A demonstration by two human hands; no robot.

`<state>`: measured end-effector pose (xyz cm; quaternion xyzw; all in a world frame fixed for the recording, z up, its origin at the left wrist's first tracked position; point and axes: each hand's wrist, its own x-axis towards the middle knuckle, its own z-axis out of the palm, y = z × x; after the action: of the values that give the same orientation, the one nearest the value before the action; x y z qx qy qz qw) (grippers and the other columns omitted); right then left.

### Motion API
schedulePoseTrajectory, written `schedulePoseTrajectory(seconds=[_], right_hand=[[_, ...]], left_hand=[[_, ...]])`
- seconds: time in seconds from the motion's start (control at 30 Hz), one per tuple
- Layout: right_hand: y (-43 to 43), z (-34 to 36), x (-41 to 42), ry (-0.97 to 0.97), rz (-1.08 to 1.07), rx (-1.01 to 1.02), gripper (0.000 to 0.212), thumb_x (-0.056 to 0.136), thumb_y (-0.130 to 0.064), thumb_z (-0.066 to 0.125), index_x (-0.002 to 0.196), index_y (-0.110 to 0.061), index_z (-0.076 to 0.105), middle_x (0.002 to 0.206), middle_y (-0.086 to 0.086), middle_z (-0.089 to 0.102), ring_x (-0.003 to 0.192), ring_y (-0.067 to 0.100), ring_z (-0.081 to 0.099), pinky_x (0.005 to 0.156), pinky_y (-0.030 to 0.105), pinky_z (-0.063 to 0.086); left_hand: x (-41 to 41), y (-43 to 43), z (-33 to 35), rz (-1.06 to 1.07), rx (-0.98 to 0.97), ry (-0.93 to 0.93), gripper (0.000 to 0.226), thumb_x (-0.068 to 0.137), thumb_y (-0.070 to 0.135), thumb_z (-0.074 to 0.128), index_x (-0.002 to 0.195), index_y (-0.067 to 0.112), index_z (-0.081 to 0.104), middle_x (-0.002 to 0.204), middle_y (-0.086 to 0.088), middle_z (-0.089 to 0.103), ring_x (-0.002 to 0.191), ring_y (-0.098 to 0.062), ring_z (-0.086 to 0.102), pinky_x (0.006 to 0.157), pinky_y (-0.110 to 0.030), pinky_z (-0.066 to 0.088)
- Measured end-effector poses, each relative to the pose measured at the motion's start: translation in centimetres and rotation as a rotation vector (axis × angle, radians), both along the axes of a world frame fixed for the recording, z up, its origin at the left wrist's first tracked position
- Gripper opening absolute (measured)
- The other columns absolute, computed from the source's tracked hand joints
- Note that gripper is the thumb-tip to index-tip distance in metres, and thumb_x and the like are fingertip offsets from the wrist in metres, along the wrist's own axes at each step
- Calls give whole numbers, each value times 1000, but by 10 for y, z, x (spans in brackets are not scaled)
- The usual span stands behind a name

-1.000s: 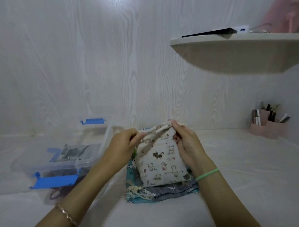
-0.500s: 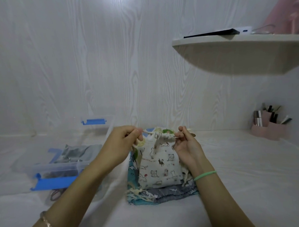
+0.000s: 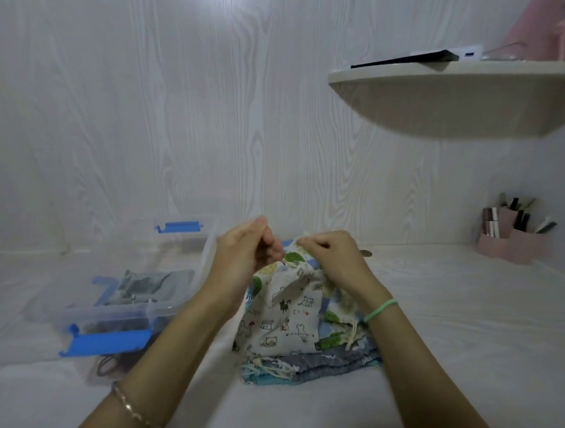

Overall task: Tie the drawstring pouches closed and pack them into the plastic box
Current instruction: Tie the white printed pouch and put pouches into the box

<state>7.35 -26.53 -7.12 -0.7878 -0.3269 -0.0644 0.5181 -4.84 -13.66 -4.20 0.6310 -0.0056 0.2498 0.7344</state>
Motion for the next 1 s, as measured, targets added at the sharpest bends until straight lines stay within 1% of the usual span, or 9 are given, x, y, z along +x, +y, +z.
schedulePoseTrajectory(seconds=[0.1,0.2,0.3,0.4,0.47,0.57,0.7,0.9,1.0], right_hand=[[17,7,-19,-61,93,-350,36,93,-13,52,58,-9,54,52,0,42,48,11,35,51,27,30],[23,12,-38,171,249,-198,37,95,-7,43,62,-21,52,59,-8,53,57,6,46,57,20,40],[22,12,-45,329,358,1,36,98,-14,40,75,-21,67,67,-14,69,66,-3,62,64,12,45],[22,8,-44,344,292,52,39,100,-22,46,62,-17,57,51,-11,58,48,2,52,58,22,40],[22,1,-40,398,242,115,38,96,-27,52,60,-15,53,49,-4,48,46,11,42,56,28,32],[20,-4,-36,492,259,255,36,95,-23,55,62,-12,62,47,-2,47,42,10,37,45,22,30],[22,-7,-36,509,272,267,27,95,-21,58,80,0,69,49,-6,49,41,2,36,39,14,28],[13,-6,-31,437,276,260,34,90,-21,66,90,14,66,63,4,53,57,9,42,55,20,36],[11,-5,-31,387,255,226,28,88,-22,69,83,6,69,65,3,59,64,9,53,68,24,43]], left_hand=[[10,-4,19,67,394,53,38,100,23,44,69,11,62,83,-14,69,72,-14,61,68,-22,50],[24,-1,26,101,585,201,38,99,27,46,73,11,68,73,-16,63,57,-11,54,56,-21,42],[30,6,25,37,540,345,38,100,28,45,87,4,71,70,-3,63,43,1,52,42,-11,37],[32,16,19,-23,410,432,46,96,48,47,102,7,65,93,-3,69,69,-10,63,60,-22,48],[29,22,13,-41,385,462,47,89,53,57,111,11,59,101,-5,69,75,-13,66,67,-26,53],[21,25,5,-29,473,463,36,80,37,74,109,16,67,95,-7,73,79,-13,69,71,-25,55],[15,29,3,27,512,368,23,76,21,80,97,12,76,84,-4,76,79,-13,72,76,-23,58],[11,37,5,-6,645,370,23,74,8,80,97,12,76,78,-4,76,77,-14,72,78,-24,57],[9,40,9,-94,704,446,25,78,10,77,101,17,75,74,1,74,73,-9,68,83,-28,57]])
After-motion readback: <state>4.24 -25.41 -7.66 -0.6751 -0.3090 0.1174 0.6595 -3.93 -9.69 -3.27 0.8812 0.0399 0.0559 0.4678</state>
